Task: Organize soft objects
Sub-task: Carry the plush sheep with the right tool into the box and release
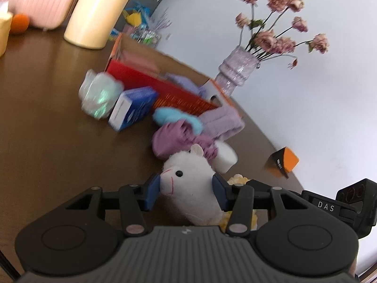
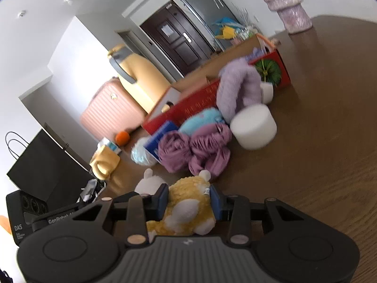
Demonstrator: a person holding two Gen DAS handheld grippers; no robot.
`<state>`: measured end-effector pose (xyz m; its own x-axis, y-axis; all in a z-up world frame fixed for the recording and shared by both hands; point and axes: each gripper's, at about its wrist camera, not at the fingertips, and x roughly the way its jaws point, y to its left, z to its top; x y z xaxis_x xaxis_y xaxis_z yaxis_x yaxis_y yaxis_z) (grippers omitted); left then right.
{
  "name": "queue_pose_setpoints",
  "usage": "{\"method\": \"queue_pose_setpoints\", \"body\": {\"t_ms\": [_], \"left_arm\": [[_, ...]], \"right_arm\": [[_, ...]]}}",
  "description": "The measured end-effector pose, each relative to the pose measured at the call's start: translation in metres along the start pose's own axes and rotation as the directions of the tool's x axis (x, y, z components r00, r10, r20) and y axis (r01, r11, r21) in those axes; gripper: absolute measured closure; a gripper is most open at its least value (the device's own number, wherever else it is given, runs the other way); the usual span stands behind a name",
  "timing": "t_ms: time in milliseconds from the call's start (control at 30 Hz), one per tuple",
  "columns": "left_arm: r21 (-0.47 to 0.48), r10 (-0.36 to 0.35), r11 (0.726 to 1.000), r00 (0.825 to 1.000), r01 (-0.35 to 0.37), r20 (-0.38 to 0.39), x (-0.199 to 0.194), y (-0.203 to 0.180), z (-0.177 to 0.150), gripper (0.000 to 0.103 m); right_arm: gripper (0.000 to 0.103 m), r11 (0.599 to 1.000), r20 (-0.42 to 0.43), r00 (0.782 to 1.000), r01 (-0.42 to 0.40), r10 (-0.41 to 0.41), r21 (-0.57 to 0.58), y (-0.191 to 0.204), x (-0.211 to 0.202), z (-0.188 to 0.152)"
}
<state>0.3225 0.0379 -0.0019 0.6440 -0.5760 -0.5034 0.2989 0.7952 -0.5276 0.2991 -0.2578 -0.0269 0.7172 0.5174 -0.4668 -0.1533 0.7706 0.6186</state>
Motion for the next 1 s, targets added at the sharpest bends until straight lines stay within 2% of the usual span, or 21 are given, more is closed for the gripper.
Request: {"method": "queue_pose_setpoints", "body": {"t_ms": [167,367,500,633,800,900,1000], "left_arm": [[0.043,-0.018,0.999,0.999,0.016,0.049,-0.001,-0.014,0.035,0.054],[0.076,-0.009,0.997,0.994,0.000,0.109,0.017,-0.024,0.107,0.054],[0.082,0.040,0.995,0.992,-0.050,0.119,0.047,-0.019,0.161,0.054],[0.044,0.068,0.996,0.994,-0.072,0.081,0.088,0.006,0.205,0.054],[0.017,0.148,0.989,0.989,-0.148,0.019,0.140,0.040,0.228,0.055],[0.006,0.212,0.977,0.977,-0.212,-0.025,0.161,0.057,0.228,0.054],[0.038,0.268,0.963,0.963,-0.267,-0.037,0.168,0.066,0.222,0.050]], "right_arm": [[0.066,0.999,0.048,0.999,-0.022,0.023,-0.022,0.008,-0.010,0.020],[0.066,0.994,0.109,0.993,-0.041,0.052,-0.098,0.027,-0.005,0.073],[0.066,0.991,0.132,0.988,-0.059,0.075,-0.122,0.035,0.020,0.122],[0.066,0.995,0.119,0.989,-0.077,0.085,-0.069,0.030,0.063,0.167],[0.066,0.998,0.076,0.996,-0.051,0.052,-0.021,0.022,0.123,0.197],[0.066,1.000,0.035,0.999,-0.016,0.016,-0.007,0.015,0.159,0.196],[0.063,1.000,-0.020,1.000,0.005,-0.005,0.005,0.010,0.186,0.188]]}}
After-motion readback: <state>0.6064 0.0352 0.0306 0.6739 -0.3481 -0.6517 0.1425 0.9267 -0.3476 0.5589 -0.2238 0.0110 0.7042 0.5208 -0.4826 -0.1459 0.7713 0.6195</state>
